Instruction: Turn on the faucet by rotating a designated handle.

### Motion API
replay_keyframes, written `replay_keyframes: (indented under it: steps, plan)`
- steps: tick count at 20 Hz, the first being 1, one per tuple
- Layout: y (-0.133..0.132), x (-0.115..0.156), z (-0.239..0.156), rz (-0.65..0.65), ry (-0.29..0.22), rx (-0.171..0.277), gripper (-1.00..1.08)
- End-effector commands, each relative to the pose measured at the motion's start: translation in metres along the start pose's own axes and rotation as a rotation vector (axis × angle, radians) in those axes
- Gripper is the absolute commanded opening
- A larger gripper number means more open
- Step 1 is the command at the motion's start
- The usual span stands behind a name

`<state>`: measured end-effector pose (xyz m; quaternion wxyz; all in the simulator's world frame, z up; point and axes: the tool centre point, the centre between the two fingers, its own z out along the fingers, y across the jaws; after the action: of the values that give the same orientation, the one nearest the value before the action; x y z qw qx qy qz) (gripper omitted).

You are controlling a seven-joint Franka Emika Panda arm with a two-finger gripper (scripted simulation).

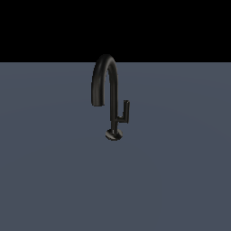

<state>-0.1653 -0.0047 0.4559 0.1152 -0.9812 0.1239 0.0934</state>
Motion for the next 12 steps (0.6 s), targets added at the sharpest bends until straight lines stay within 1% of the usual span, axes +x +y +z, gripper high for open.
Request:
replay_keyframes:
  steps: [1, 12]
  plan:
    - [0.000, 0.016, 0.003, 0.046, -0.036, 0.043, -1.00]
    - [0.005, 0.085, 0.026, 0.255, -0.204, 0.241, -1.00]
